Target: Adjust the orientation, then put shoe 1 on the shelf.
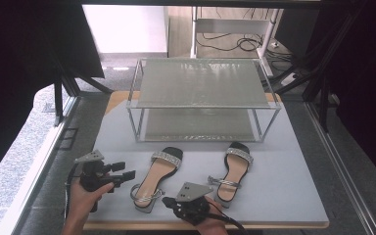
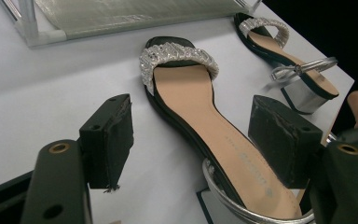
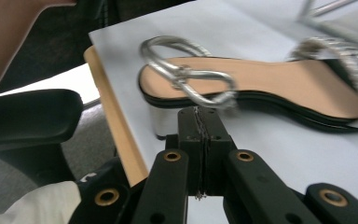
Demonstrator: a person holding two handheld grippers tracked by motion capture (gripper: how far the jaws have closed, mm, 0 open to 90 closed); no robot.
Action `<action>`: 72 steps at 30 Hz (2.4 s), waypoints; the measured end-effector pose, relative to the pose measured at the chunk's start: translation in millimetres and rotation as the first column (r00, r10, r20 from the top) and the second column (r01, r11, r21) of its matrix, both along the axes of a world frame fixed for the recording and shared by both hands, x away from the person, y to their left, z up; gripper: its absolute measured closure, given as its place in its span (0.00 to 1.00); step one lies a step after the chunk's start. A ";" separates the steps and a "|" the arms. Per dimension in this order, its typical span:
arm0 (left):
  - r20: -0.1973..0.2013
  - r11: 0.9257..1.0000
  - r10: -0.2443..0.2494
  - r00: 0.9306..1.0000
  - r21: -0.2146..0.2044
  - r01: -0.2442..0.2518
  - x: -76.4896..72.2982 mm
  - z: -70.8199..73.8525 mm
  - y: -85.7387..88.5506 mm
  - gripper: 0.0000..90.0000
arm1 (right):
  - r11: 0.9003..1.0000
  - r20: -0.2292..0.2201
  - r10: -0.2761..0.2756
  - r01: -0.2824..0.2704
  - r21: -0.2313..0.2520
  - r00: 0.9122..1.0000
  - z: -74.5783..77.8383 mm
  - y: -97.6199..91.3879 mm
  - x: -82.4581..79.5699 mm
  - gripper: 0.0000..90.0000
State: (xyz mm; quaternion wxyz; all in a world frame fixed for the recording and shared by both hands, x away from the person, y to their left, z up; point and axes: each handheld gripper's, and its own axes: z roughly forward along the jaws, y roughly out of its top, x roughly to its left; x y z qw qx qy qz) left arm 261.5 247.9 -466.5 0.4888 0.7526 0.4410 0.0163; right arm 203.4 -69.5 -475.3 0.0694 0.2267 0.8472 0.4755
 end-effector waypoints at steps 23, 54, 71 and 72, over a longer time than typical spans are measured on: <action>-0.003 1.000 0.005 1.000 0.007 -0.005 0.8 -1.9 1.1 0.34 | 0.961 0.081 -0.197 0.209 -0.179 0.977 -2.2 -61.3 8.5 0.99; -0.079 0.981 -0.102 0.992 0.157 0.113 6.9 11.3 -50.2 0.32 | 0.950 0.062 -0.263 0.270 -0.155 0.963 -2.3 -87.7 5.9 0.95; -0.355 0.889 -0.066 0.932 0.403 0.216 48.7 3.5 -101.0 0.23 | 0.958 0.071 -0.253 0.260 -0.119 0.965 3.6 -90.3 2.8 0.86; -0.355 0.889 -0.066 0.932 0.403 0.216 48.7 3.5 -101.0 0.22 | 0.958 0.071 -0.253 0.260 -0.119 0.965 3.6 -90.3 2.8 0.86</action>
